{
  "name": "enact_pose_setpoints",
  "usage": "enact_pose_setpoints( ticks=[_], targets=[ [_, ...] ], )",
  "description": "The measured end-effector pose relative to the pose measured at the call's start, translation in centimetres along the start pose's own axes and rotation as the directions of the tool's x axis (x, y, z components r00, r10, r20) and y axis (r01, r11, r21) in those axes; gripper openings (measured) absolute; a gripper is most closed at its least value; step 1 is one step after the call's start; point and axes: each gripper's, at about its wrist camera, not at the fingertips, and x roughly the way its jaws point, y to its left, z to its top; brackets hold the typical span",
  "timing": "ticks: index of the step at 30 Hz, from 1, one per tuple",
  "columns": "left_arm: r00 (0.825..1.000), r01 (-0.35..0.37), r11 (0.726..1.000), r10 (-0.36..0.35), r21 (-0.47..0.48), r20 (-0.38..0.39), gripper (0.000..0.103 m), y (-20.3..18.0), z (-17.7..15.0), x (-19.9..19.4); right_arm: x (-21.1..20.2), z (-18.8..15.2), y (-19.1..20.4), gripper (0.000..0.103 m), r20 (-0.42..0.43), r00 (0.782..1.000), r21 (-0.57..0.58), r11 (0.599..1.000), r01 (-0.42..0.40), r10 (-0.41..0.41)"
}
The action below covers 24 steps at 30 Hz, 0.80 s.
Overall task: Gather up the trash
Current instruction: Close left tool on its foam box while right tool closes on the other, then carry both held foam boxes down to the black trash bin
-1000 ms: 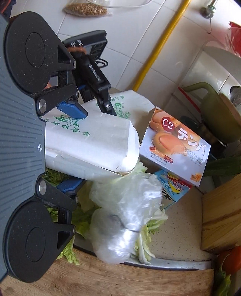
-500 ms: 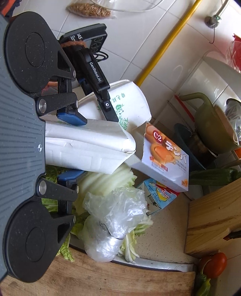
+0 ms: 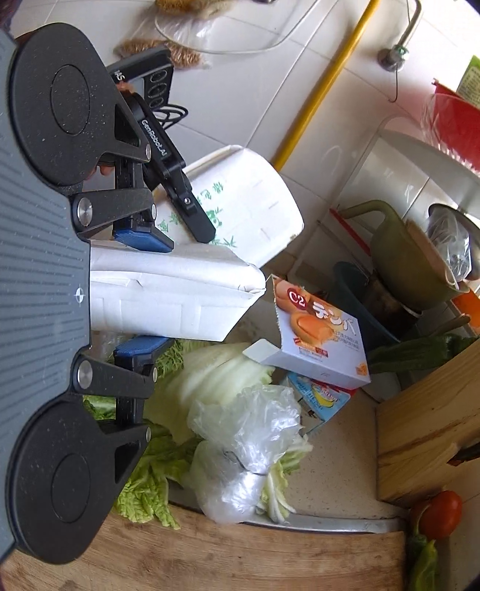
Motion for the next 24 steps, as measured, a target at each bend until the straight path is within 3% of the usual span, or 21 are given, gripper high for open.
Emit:
enact_pose_setpoints(
  ticks=[7,16,20,24],
  targets=[
    [0.998,-0.036,0.999,0.036,-0.011,0.050,0.041,0.3,-0.6,-2.9,-0.3,-0.6,0.0,0.055,0.003,0.998,0.033,0.998,-0.057,0.057],
    [0.988,-0.090,0.995,0.095,-0.047,0.118,0.041,1.0,-1.7,-6.6,0.2,-0.4,2.0,0.055,0.015,0.998,-0.047,0.997,-0.053,0.054],
    [0.975,-0.137,0.989,0.144,-0.055,0.168,0.041,0.7,-2.5,-9.1,0.7,-0.3,3.6,0.055,0.001,0.997,-0.105,0.992,-0.071,0.071],
    [0.950,-0.208,0.973,0.225,-0.099,0.217,0.041,0.5,-4.0,-12.2,1.3,-0.6,5.3,0.055,-0.033,0.994,-0.170,0.979,-0.110,0.106]
  ],
)
